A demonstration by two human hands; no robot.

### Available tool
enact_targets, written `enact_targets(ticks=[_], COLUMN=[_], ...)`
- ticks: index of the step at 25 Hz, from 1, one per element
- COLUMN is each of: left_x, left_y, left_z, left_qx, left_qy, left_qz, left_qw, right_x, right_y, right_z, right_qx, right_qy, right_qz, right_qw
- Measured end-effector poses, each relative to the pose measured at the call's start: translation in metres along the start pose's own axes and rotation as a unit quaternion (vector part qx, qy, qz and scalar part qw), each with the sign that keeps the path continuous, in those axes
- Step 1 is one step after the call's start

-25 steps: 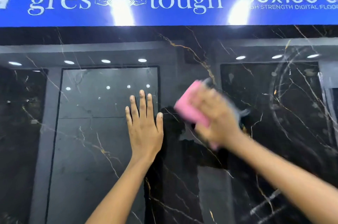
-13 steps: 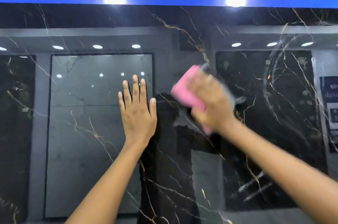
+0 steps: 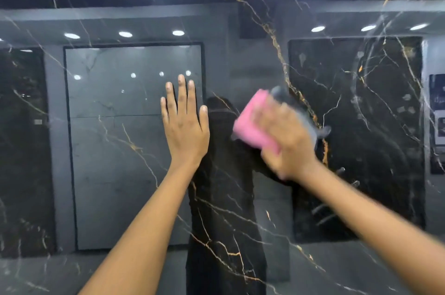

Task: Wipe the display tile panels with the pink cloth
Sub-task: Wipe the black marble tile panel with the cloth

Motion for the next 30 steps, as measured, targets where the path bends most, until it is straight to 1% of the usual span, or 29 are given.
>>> enact_targets(ticks=[1, 2, 3, 4, 5, 6, 7, 8, 9, 10, 11, 12, 13, 14, 15, 17, 18, 19, 20, 21, 22, 23, 24, 25, 26, 27, 28, 29, 30], left_x=[-0.001, -0.003, -0.004, -0.005, -0.006, -0.007, -0.007, -0.008, -0.009, -0.011, -0.012, -0.012, -0.012, -0.012, -0.013, -0.012, -0.012, -0.011, -0.011, -0.012, -0.013, -0.013, -0.013, -0.013, -0.013, -0.012, -0.01, -0.008, -0.004], left_y=[0.0, -0.001, -0.003, -0.005, -0.008, -0.01, -0.012, -0.012, -0.012, -0.012, -0.013, -0.014, -0.016, -0.018, -0.019, -0.019, -0.018, -0.017, -0.018, -0.018, -0.019, -0.019, -0.018, -0.018, -0.018, -0.017, -0.017, -0.016, -0.014], left_z=[-0.014, -0.033, -0.056, -0.082, -0.11, -0.137, -0.162, -0.181, -0.196, -0.207, -0.215, -0.219, -0.22, -0.22, -0.22, -0.224, -0.227, -0.229, -0.229, -0.229, -0.23, -0.231, -0.231, -0.231, -0.231, -0.23, -0.228, -0.227, -0.229], left_qx=[0.0, -0.001, 0.0, 0.001, 0.001, 0.002, 0.007, 0.015, 0.027, 0.035, 0.035, 0.029, 0.02, 0.009, 0.001, -0.007, -0.012, -0.014, -0.014, -0.013, -0.01, -0.008, -0.007, -0.008, -0.008, -0.008, 0.0, 0.027, 0.067], left_qy=[-0.005, -0.012, -0.022, -0.033, -0.046, -0.058, -0.066, -0.073, -0.081, -0.087, -0.09, -0.093, -0.096, -0.099, -0.102, -0.11, -0.113, -0.113, -0.113, -0.113, -0.114, -0.114, -0.113, -0.113, -0.116, -0.118, -0.115, -0.111, -0.106], left_qz=[-0.003, -0.006, -0.009, -0.009, -0.006, -0.002, 0.003, 0.008, 0.012, 0.014, 0.014, 0.012, 0.011, 0.012, 0.013, 0.018, 0.021, 0.024, 0.024, 0.022, 0.02, 0.02, 0.02, 0.017, 0.011, 0.003, -0.01, -0.031, -0.061], left_qw=[1.0, 1.0, 1.0, 0.999, 0.999, 0.998, 0.998, 0.997, 0.996, 0.995, 0.995, 0.995, 0.995, 0.995, 0.995, 0.994, 0.993, 0.993, 0.993, 0.993, 0.993, 0.993, 0.993, 0.993, 0.993, 0.993, 0.993, 0.993, 0.99], right_x=[-0.012, -0.015, -0.014, -0.01, -0.007, -0.003, 0.002, 0.008, 0.013, 0.013, 0.008, 0.001, -0.007, -0.016, -0.024, -0.014, -0.003, 0.006, 0.011, 0.014, 0.018, 0.02, 0.022, 0.022, 0.019, 0.012, 0.005, 0.001, 0.002], right_y=[-0.046, -0.09, -0.122, -0.133, -0.125, -0.106, -0.078, -0.044, -0.013, 0.004, 0.004, -0.013, -0.045, -0.084, -0.122, -0.174, -0.178, -0.167, -0.147, -0.117, -0.076, -0.03, 0.008, 0.027, 0.026, 0.004, -0.034, -0.076, -0.115], right_z=[-0.046, -0.094, -0.136, -0.161, -0.162, -0.137, -0.098, -0.052, -0.014, 0.008, 0.009, -0.01, -0.047, -0.097, -0.159, -0.27, -0.299, -0.302, -0.28, -0.239, -0.191, -0.149, -0.121, -0.116, -0.131, -0.167, -0.215, -0.27, -0.327], right_qx=[0.082, 0.183, 0.275, 0.346, 0.375, 0.348, 0.279, 0.187, 0.095, 0.018, -0.028, -0.02, 0.027, 0.101, 0.19, 0.356, 0.404, 0.425, 0.409, 0.347, 0.259, 0.15, 0.044, -0.045, -0.09, -0.089, -0.042, 0.028, 0.119], right_qy=[-0.047, -0.106, -0.169, -0.207, -0.211, -0.188, -0.144, -0.09, -0.05, -0.023, -0.006, -0.001, -0.017, -0.061, -0.132, -0.272, -0.31, -0.317, -0.29, -0.232, -0.171, -0.121, -0.069, -0.026, -0.019, -0.04, -0.094, -0.153, -0.23], right_qz=[0.015, 0.029, 0.039, 0.054, 0.071, 0.064, 0.043, 0.015, -0.001, 0.003, 0.008, 0.004, 0.01, 0.019, 0.017, 0.016, 0.036, 0.059, 0.069, 0.055, 0.024, 0.005, -0.007, -0.023, -0.041, -0.058, -0.062, -0.073, -0.073], right_qw=[0.995, 0.977, 0.946, 0.914, 0.9, 0.916, 0.949, 0.978, 0.994, 1.0, 1.0, 1.0, 0.999, 0.993, 0.973, 0.894, 0.86, 0.846, 0.863, 0.907, 0.95, 0.981, 0.997, 0.998, 0.995, 0.993, 0.993, 0.985, 0.963])
Point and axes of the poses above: each hand's wrist, its own z-axis towards the middle knuckle, its own x-axis out of the back of the hand, y = z × x, the point moved 7 cm from there along z, towards the middle knuckle, and after that the axes turned 7 degrees about -z, right-handed, at the moved point
